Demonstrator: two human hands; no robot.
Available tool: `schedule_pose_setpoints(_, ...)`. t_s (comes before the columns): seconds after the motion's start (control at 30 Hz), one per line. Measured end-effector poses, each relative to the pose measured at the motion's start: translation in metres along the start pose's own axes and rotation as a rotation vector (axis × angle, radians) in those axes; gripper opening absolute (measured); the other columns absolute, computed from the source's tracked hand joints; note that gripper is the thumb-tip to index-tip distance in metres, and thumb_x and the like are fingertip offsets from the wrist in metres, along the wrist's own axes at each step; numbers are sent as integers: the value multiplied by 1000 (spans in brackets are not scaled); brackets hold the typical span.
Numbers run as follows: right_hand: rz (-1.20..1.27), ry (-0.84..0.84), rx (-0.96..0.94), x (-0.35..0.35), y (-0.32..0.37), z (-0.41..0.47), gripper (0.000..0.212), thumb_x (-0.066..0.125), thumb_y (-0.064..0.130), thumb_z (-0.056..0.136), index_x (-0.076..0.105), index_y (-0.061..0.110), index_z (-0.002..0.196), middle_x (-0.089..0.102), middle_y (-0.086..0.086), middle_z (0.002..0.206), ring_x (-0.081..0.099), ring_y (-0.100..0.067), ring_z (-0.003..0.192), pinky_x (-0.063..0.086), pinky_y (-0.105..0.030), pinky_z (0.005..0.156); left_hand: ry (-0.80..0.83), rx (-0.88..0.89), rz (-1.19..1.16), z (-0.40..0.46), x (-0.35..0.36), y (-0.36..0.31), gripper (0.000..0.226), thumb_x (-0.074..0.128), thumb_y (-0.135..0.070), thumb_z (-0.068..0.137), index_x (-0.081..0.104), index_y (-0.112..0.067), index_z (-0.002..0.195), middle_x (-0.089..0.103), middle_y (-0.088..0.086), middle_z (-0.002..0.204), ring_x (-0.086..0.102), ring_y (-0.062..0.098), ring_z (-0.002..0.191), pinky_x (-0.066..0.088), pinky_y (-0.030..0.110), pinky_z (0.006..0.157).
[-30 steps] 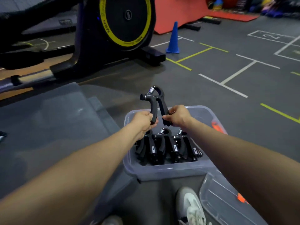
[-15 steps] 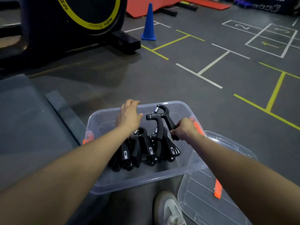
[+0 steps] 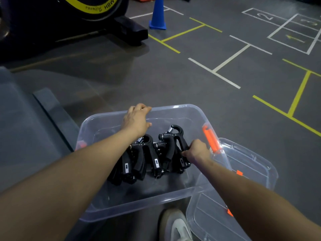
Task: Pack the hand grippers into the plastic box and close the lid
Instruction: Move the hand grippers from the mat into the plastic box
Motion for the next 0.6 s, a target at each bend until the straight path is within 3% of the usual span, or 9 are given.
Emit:
schedule_pose_setpoints(0.13,20,-35,2,2,-3,1,20,65,14,77,65,8,96,70,-11,99,67,-30,96,43,-27,68,2,10,-12,1,1,1,59,64,-24,87,40,-26,140,39,-5,140,31,23,131,34,38,110)
schedule_pose_setpoints(0.23,55,-57,-44,5,-3,-1,22,66,8,75,68,11,96,72,-11,97,67,-30,95,51,-29,75,6,15,-16,2,1,2,59,64,-23,87,39,-26,141,38,-5,141,30,23,132,33,38,110)
schedule_pose_setpoints(0.43,206,98,-134,13,-1,-10,44,62,-7,78,65,11,119,70,-13,108,66,-26,102,51,-34,95,38,15,-20,3,-2,1,59,63,-23,87,39,-25,141,37,-4,142,28,23,133,31,36,112)
schedule_pose_setpoints(0.6,225,99,-171,0,16,-12,44,62,-3,82,61,9,124,67,-12,116,63,-25,107,46,-27,96,128,13,16,1,-9,-2,61,61,-26,88,35,-24,144,33,-2,147,29,25,135,30,36,113)
Point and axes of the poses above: each hand's wrist, its own z-axis towards the middle knuckle, its own x-axis out of the palm, y = z × x, the point moved 2 cm from there along z, towards the middle knuckle
